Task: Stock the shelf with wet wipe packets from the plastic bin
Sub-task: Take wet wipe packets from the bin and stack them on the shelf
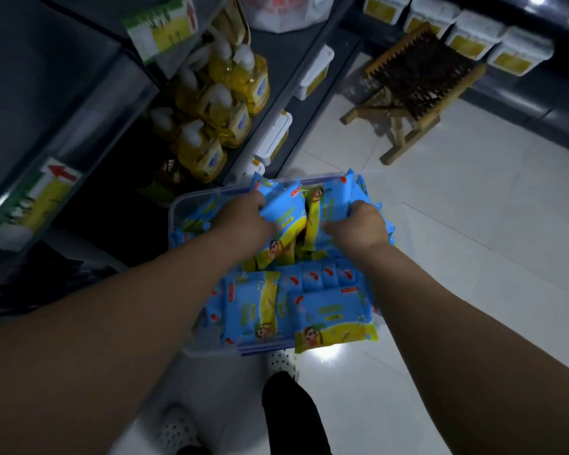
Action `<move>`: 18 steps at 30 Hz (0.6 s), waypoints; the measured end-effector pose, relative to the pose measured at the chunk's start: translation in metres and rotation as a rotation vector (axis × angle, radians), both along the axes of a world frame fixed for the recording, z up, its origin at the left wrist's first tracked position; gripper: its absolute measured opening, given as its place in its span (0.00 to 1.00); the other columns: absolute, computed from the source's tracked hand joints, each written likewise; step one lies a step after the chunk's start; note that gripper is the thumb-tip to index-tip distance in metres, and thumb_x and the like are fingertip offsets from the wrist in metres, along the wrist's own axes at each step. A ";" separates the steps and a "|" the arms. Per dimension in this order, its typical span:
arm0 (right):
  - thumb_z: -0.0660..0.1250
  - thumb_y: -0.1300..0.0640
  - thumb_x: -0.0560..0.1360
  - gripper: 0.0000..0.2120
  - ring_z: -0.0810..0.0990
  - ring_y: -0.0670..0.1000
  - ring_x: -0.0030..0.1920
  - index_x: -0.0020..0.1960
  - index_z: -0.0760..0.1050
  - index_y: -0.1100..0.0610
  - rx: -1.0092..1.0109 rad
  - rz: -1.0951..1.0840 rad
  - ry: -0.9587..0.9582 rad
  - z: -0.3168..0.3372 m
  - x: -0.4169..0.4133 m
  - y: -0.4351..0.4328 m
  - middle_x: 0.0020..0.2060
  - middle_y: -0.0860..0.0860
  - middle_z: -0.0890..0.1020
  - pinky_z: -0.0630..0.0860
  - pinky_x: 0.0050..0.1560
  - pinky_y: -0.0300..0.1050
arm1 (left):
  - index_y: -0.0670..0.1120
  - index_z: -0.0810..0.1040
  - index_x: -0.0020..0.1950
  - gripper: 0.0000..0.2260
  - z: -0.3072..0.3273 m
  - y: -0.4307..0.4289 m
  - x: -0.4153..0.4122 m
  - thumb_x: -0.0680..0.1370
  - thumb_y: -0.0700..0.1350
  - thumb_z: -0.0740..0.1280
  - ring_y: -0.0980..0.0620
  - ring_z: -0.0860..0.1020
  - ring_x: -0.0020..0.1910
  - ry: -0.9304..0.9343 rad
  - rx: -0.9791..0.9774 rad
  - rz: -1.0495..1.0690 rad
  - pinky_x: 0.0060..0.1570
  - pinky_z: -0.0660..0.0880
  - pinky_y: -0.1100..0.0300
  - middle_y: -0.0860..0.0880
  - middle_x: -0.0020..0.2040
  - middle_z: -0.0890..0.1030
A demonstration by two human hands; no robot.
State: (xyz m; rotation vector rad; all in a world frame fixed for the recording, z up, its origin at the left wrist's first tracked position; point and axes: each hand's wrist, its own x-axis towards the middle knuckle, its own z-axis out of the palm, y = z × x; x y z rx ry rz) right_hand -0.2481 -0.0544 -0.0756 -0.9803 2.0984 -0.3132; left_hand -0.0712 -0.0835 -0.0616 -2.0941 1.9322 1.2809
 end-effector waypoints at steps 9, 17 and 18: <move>0.67 0.55 0.76 0.08 0.80 0.57 0.39 0.43 0.68 0.54 -0.234 -0.229 -0.297 0.081 0.024 0.022 0.38 0.52 0.74 0.82 0.37 0.60 | 0.44 0.75 0.49 0.05 0.082 0.020 0.029 0.75 0.40 0.69 0.44 0.78 0.44 0.243 -0.037 0.188 0.40 0.72 0.56 0.43 0.46 0.79; 0.63 0.62 0.74 0.04 0.76 0.55 0.34 0.44 0.67 0.57 -0.464 -0.169 -0.208 0.205 0.051 0.047 0.37 0.53 0.73 0.80 0.38 0.59 | 0.44 0.77 0.44 0.02 0.201 0.045 0.056 0.73 0.40 0.69 0.46 0.78 0.41 0.242 -0.270 0.099 0.40 0.76 0.52 0.41 0.42 0.80; 0.62 0.62 0.74 0.04 0.76 0.56 0.37 0.45 0.67 0.57 -0.486 -0.163 -0.210 0.223 0.055 0.052 0.38 0.54 0.73 0.80 0.38 0.58 | 0.44 0.78 0.46 0.03 0.217 0.048 0.059 0.73 0.40 0.69 0.46 0.78 0.41 0.249 -0.311 0.093 0.42 0.77 0.51 0.41 0.43 0.81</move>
